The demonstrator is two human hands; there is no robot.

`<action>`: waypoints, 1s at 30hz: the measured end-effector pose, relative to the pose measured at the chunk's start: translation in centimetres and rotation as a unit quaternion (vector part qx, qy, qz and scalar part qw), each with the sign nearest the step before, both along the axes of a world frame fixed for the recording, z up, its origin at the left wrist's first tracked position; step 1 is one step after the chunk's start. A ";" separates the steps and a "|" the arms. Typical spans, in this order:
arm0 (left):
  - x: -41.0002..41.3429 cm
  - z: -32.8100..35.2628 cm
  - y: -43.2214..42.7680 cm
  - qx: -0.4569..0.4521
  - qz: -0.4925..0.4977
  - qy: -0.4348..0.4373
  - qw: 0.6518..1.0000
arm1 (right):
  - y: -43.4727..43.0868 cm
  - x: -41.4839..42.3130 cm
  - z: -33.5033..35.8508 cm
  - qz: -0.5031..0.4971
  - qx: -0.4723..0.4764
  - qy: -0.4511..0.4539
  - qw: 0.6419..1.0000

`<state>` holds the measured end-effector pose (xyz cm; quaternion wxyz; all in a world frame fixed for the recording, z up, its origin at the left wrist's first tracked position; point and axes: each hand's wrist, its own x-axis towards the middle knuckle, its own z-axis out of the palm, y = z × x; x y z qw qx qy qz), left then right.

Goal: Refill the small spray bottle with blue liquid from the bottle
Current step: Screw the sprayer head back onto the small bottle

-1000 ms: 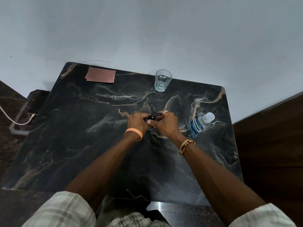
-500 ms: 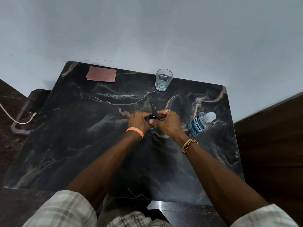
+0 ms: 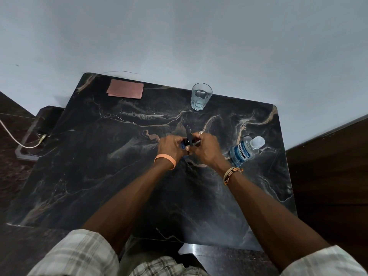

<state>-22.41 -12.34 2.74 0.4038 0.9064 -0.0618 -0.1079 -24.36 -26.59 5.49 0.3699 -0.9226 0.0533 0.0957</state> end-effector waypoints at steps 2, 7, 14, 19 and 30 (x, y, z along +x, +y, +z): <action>0.0 0.0 0.0 0.004 -0.003 0.001 1.000 | -0.2 0.3 0.2 0.029 -0.014 0.004 0.999; 0.2 0.1 -0.1 0.023 0.004 0.016 1.000 | -0.8 1.5 1.2 0.092 -0.083 0.014 0.992; 0.4 -0.1 0.1 0.031 0.003 0.027 0.999 | -1.4 4.1 3.1 0.234 -0.122 0.046 0.963; 0.4 -0.4 0.1 0.006 -0.009 0.018 1.000 | -1.5 1.6 0.7 0.107 0.015 0.008 0.994; 0.3 -0.8 0.0 0.011 0.002 -0.037 0.999 | 0.9 -1.4 -2.2 -0.070 0.143 -0.051 0.986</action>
